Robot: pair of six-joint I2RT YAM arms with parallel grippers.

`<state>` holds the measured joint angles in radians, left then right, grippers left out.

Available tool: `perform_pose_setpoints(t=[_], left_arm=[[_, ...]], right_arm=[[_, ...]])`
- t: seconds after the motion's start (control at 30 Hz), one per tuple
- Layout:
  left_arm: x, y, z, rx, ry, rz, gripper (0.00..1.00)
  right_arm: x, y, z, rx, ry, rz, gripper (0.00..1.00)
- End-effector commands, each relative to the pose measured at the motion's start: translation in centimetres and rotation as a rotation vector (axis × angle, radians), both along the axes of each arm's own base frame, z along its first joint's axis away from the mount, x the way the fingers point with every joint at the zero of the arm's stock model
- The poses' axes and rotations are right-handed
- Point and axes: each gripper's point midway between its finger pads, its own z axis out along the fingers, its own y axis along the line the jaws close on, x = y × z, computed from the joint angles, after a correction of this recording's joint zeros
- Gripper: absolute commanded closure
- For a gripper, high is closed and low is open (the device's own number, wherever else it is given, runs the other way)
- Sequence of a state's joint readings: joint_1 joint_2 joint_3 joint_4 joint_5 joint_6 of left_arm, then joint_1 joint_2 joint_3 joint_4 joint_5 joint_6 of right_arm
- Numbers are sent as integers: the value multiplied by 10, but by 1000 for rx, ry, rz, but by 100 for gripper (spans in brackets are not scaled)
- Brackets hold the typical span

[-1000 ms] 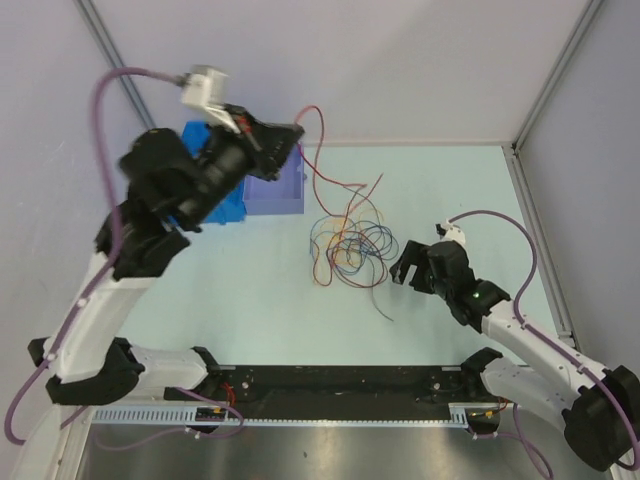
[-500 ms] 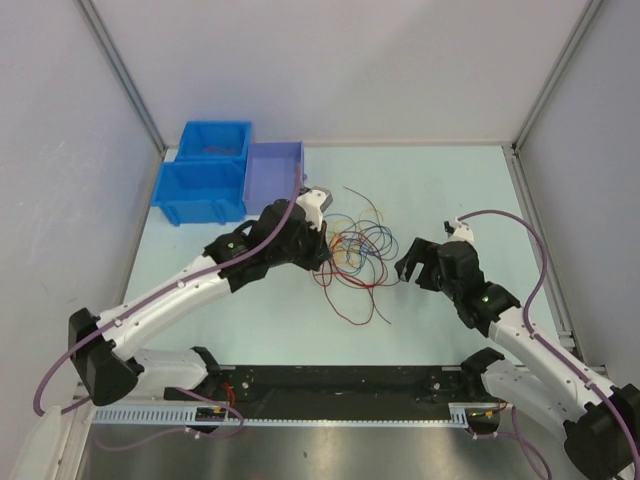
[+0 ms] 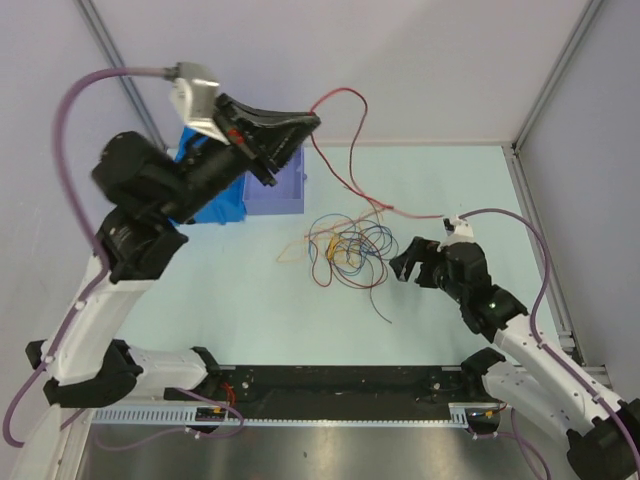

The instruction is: Untangle the cables

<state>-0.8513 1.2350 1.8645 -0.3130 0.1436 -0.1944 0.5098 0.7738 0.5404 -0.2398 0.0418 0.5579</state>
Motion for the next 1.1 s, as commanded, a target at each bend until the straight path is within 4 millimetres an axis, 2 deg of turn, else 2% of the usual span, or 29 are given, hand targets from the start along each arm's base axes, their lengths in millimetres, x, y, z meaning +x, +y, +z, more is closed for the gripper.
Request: perform_pose_setpoints(t=[0.0, 0.03, 0.07, 0.13, 0.17, 0.23, 0.37, 0.43, 0.53, 0.57, 0.63, 0.7, 0.87, 0.93, 0.97, 1.03, 1.07], left_arm=[[-9, 16, 24, -15, -108, 30, 100], [-4, 16, 18, -4, -97, 50, 100], [7, 12, 0, 28, -62, 79, 100], [22, 12, -21, 56, -7, 140, 100], [30, 6, -43, 96, 30, 147, 100], [35, -3, -67, 139, 61, 134, 100], [37, -15, -88, 202, 76, 96, 100], [41, -18, -89, 224, 76, 98, 100], [43, -24, -99, 270, 106, 82, 100], [42, -27, -102, 273, 112, 66, 100], [40, -31, -104, 262, 116, 44, 100], [36, -36, -105, 255, 118, 7, 100], [29, -40, -103, 252, 102, -33, 100], [26, -40, -99, 250, 96, -49, 100], [26, -41, -98, 251, 94, -52, 100], [24, -43, -94, 246, 91, -64, 100], [24, -44, -93, 246, 85, -71, 100]], right_arm=[[8, -7, 34, 16, -123, -19, 5], [7, -9, 36, 10, -134, -19, 5], [6, -12, 42, 10, -159, -30, 4], [7, -17, 50, 3, -197, -36, 4], [3, -16, 60, 18, -231, -13, 4], [-2, -13, 72, 30, -281, 28, 4], [-28, 1, 107, 113, -400, 161, 4], [-43, -1, 135, 180, -497, 183, 2], [-60, 7, 162, 251, -599, 264, 0], [-61, 11, 165, 262, -605, 283, 0], [-55, 17, 160, 273, -570, 296, 0], [-54, 26, 172, 299, -608, 333, 0], [-33, 45, 162, 261, -594, 366, 0], [-24, 47, 166, 239, -612, 358, 0], [-17, 51, 161, 230, -598, 362, 0], [-15, 56, 166, 234, -614, 384, 0], [-12, 61, 163, 234, -599, 397, 0]])
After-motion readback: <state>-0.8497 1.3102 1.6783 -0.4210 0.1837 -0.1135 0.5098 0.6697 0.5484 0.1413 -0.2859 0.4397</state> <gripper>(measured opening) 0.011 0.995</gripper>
